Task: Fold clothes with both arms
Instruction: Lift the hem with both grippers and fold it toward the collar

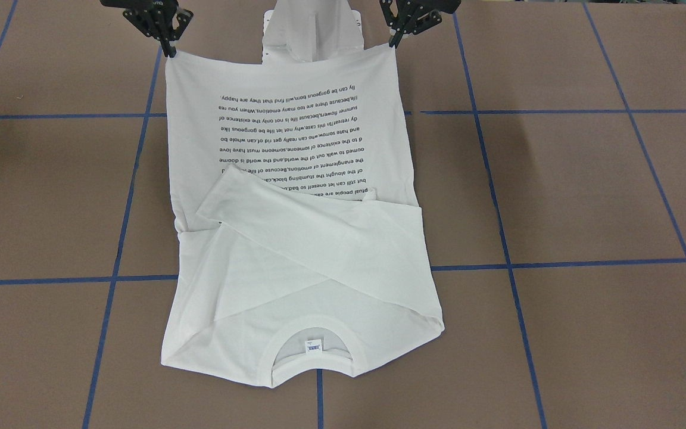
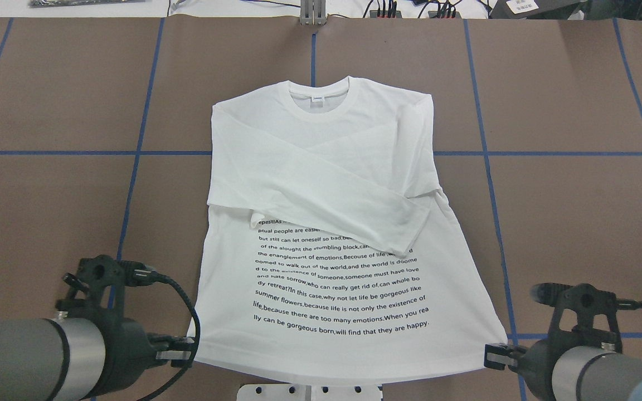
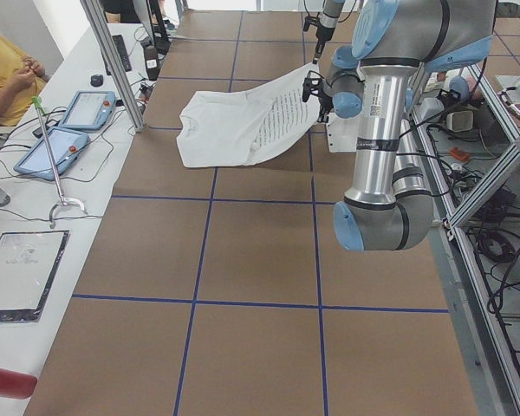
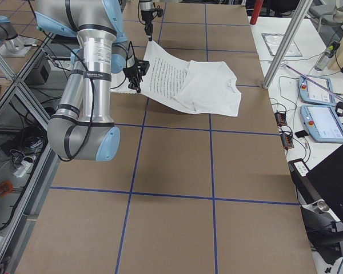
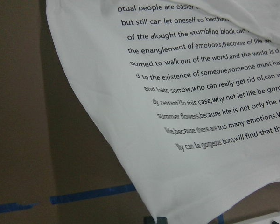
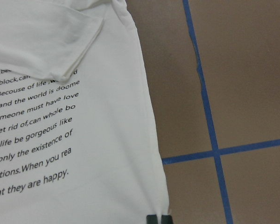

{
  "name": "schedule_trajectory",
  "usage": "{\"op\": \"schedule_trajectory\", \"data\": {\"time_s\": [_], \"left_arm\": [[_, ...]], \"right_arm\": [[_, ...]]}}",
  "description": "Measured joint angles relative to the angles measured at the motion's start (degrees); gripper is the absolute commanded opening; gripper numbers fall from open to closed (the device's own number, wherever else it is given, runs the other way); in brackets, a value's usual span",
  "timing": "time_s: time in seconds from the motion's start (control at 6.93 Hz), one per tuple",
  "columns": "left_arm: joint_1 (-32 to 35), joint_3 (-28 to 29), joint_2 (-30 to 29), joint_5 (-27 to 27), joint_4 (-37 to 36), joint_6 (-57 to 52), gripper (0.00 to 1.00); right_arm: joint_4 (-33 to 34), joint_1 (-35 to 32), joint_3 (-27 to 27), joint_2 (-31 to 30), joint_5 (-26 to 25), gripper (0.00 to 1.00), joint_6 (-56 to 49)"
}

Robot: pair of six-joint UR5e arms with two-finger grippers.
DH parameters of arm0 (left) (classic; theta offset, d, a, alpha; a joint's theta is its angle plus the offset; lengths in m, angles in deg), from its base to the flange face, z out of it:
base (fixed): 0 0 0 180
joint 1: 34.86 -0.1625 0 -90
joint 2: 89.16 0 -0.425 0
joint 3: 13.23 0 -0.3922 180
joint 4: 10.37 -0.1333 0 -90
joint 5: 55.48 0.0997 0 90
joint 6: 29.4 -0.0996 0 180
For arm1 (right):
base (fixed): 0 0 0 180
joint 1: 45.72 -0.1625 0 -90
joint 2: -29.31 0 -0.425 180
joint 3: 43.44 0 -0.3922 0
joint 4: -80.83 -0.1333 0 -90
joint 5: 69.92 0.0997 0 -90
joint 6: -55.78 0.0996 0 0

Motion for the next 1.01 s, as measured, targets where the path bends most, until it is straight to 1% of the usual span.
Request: {"op": "schedule_trajectory", "data": {"time_s": [0.14, 0.29, 0.43, 0.58, 0.72, 0.87, 1.01], "left_arm": [[0.8, -4.4, -2.7, -2.2, -7.3, -0.1, 0.00], [1.8, -4.7, -6.1, -3.2, -11.4, -0.7, 0.00], [3.5, -2.3, -9.1, -3.4, -13.2, -2.6, 0.00], [7.0, 0.6, -11.1, -3.3, -13.7, -5.6, 0.00], [11.8, 3.4, -12.4, -3.3, -13.7, -10.0, 0.00], [17.1, 6.6, -14.0, -3.4, -13.6, -14.6, 0.00], [21.3, 9.9, -16.0, -3.5, -12.9, -17.6, 0.00]], "right_arm": [[6.4, -1.3, -3.9, 3.1, 2.7, 0.00, 0.0], [10.1, -3.9, -5.1, 5.6, 4.5, 0.00, -0.5], [12.4, -7.8, -4.9, 8.1, 5.7, 0.00, -2.6], [14.5, -12.4, -4.1, 11.5, 6.9, 0.00, -5.4], [17.7, -17.5, -1.8, 16.7, 8.4, 0.00, -8.0], [20.6, -22.8, 2.4, 22.9, 9.3, 0.00, -10.9], [21.8, -27.5, 7.1, 27.3, 9.6, 0.00, -14.4]]}}
